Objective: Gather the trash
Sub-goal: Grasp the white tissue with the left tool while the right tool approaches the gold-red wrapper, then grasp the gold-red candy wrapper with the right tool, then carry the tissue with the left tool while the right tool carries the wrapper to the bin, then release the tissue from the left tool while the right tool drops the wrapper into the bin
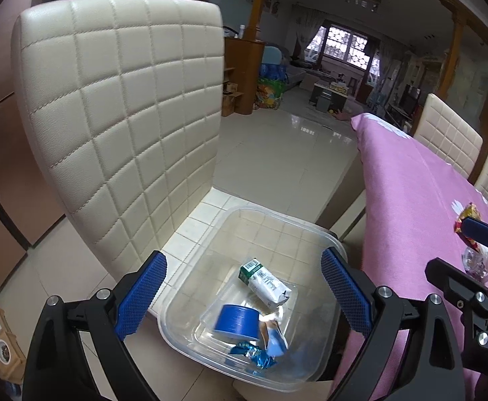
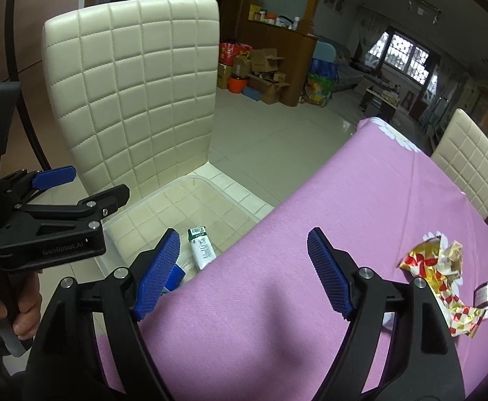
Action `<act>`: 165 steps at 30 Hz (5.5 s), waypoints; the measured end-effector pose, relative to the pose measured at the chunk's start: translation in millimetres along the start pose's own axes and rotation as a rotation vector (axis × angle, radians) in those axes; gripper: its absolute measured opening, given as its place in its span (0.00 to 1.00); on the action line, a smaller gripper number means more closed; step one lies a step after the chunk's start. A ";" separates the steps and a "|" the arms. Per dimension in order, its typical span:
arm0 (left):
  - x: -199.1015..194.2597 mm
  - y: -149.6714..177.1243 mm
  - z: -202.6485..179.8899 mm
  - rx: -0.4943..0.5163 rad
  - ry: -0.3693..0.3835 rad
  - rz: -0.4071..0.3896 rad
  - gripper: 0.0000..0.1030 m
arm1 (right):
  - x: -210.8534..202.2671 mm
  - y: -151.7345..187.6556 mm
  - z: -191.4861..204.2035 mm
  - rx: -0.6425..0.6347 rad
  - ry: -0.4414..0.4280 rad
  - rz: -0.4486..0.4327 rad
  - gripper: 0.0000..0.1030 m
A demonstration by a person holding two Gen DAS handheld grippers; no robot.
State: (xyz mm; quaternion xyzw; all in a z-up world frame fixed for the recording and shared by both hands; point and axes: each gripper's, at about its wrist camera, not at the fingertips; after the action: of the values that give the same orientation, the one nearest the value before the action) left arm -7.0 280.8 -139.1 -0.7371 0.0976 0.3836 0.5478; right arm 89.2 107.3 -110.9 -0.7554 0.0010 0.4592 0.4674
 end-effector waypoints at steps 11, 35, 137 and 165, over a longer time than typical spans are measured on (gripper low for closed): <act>-27.1 -6.9 -44.2 0.085 0.068 -0.029 0.89 | -39.8 13.7 -30.6 0.043 0.068 -0.081 0.75; -41.2 6.9 -282.7 0.470 0.353 0.001 0.89 | -88.9 129.2 -249.3 0.513 0.294 -0.022 0.64; -45.4 1.3 -81.1 0.125 0.105 -0.094 0.21 | -70.0 35.8 -77.7 0.228 0.101 -0.135 0.12; -20.0 -4.3 -56.1 0.129 0.037 -0.097 0.69 | -12.9 -0.1 -43.0 0.132 0.060 -0.068 0.13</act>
State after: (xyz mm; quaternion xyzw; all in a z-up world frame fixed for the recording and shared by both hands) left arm 7.5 227.5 -116.5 -0.7111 0.0963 0.3361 0.6100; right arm 111.5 71.4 -95.8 -0.7360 0.0196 0.4189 0.5315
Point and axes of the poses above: each gripper's, at about its wrist camera, not at the fingertips, and x roughly the way its jaws point, z to its left, y to its underside, and after that the axes turned 3 degrees about x, right-handed
